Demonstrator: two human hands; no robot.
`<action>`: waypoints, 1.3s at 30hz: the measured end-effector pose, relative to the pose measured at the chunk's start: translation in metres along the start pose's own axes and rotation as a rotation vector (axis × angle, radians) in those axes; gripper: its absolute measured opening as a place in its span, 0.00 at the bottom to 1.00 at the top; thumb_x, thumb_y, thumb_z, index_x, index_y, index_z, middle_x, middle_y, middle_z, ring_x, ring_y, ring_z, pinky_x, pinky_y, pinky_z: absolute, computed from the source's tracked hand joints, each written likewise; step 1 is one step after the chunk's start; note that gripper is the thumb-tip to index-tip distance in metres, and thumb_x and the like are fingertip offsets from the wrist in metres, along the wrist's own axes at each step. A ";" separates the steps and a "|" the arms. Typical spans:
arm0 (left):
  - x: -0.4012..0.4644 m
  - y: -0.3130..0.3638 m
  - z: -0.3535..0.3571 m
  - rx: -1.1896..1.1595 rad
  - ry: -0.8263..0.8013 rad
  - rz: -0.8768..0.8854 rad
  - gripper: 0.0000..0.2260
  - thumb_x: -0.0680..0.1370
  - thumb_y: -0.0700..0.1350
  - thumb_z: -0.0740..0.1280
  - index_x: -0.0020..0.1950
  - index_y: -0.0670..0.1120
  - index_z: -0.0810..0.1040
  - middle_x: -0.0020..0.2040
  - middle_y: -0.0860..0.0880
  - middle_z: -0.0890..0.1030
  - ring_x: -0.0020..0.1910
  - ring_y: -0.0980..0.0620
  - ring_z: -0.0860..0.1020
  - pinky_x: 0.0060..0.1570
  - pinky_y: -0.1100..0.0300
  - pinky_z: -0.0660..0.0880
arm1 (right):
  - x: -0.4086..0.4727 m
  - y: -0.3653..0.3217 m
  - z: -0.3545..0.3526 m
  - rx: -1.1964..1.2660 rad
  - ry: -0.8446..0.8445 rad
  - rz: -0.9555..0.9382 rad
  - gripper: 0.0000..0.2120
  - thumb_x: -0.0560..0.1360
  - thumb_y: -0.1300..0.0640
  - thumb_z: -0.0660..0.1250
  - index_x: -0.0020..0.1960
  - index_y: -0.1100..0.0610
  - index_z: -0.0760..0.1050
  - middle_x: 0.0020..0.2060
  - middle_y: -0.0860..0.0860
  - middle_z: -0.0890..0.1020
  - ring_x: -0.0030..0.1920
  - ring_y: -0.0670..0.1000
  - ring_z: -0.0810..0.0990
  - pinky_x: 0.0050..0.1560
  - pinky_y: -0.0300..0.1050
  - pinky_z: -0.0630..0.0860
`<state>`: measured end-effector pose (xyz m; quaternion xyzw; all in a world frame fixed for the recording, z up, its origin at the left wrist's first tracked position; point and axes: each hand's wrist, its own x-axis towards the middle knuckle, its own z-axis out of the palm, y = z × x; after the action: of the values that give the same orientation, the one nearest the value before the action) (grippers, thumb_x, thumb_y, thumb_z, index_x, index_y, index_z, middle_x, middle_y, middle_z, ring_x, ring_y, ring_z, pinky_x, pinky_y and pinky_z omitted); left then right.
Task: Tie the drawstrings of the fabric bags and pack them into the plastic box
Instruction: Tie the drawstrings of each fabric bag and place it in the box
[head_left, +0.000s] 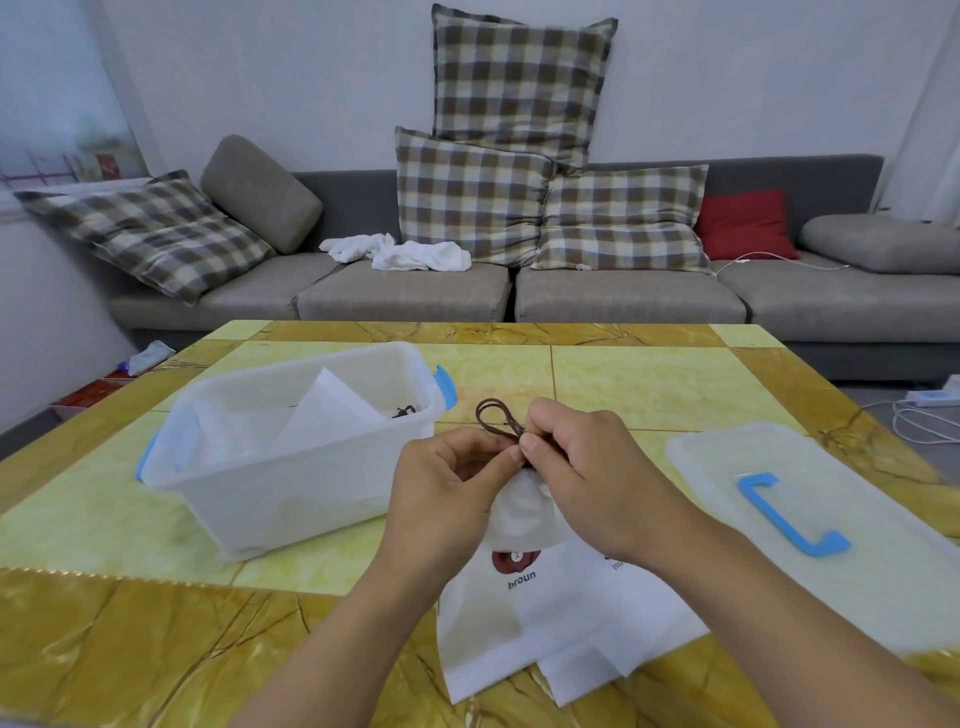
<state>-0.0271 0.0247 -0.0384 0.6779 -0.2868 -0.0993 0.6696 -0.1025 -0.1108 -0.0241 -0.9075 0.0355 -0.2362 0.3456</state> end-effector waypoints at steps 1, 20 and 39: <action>0.000 0.001 0.001 0.002 -0.016 -0.021 0.05 0.77 0.40 0.72 0.42 0.45 0.86 0.41 0.48 0.87 0.42 0.52 0.84 0.44 0.60 0.78 | -0.001 0.000 -0.002 -0.031 -0.007 -0.010 0.15 0.82 0.57 0.59 0.37 0.51 0.65 0.27 0.46 0.69 0.29 0.47 0.64 0.30 0.46 0.64; 0.006 -0.004 -0.018 -0.086 -0.224 -0.177 0.07 0.74 0.42 0.74 0.49 0.40 0.86 0.48 0.42 0.87 0.51 0.46 0.84 0.54 0.55 0.79 | -0.001 0.012 0.005 0.050 -0.037 -0.015 0.12 0.82 0.55 0.62 0.40 0.55 0.72 0.31 0.51 0.75 0.32 0.47 0.68 0.33 0.44 0.65; -0.001 -0.007 -0.009 0.006 0.075 -0.153 0.02 0.72 0.42 0.77 0.41 0.49 0.88 0.38 0.50 0.87 0.39 0.55 0.84 0.42 0.61 0.76 | -0.006 0.000 0.020 -0.246 -0.040 -0.078 0.11 0.85 0.50 0.54 0.44 0.52 0.64 0.39 0.46 0.73 0.39 0.50 0.70 0.40 0.47 0.69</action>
<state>-0.0211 0.0324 -0.0440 0.7032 -0.2089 -0.1238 0.6682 -0.0991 -0.0970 -0.0393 -0.9482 0.0221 -0.2251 0.2229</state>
